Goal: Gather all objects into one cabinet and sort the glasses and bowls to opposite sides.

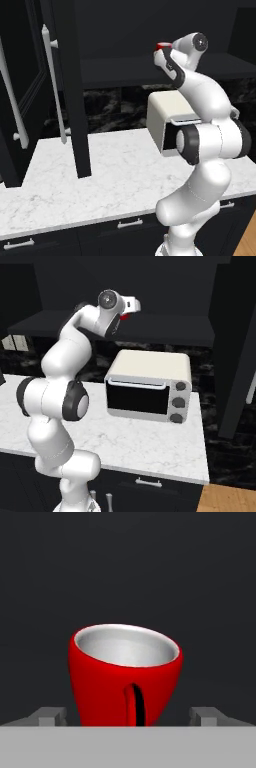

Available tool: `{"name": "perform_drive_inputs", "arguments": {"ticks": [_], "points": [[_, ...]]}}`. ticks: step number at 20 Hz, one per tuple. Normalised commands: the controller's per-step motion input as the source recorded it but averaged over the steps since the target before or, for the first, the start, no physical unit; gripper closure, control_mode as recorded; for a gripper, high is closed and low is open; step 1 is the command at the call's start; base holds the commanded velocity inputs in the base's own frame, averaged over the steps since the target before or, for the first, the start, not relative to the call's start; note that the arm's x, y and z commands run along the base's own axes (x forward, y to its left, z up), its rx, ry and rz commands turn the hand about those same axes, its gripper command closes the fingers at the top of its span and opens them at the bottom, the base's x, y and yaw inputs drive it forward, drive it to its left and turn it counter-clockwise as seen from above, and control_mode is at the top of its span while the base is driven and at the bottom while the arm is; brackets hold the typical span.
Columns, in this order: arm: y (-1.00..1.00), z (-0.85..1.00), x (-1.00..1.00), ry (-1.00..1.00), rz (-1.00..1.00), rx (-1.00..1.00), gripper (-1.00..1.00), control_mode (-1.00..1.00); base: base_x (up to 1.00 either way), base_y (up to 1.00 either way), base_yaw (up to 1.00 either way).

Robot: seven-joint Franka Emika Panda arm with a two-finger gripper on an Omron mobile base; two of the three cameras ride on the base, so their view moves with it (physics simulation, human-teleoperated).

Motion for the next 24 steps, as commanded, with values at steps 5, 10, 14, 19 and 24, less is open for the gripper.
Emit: {"name": "perform_drive_inputs", "arguments": {"ticks": [5, 10, 14, 19, 24], "points": [[0.01, 0.0, 0.42, 0.02, 0.0, 0.0, 1.0, -1.0, 0.0, 0.0, 0.0], [0.0, 0.0, 0.26, 0.01, 0.0, 0.0, 1.0, -1.0, 0.0, 0.0, 0.0], [0.0, 0.0, 0.17, 0.0, 0.0, 0.0, 1.0, -1.0, 0.0, 0.0, 0.0], [0.0, 0.0, 0.11, 0.0, 0.0, 0.0, 1.0, -1.0, 0.0, 0.0, 0.0], [0.0, 0.0, 0.01, 0.0, 0.0, 0.0, 1.0, -1.0, 0.0, 0.0, 0.0]]}}
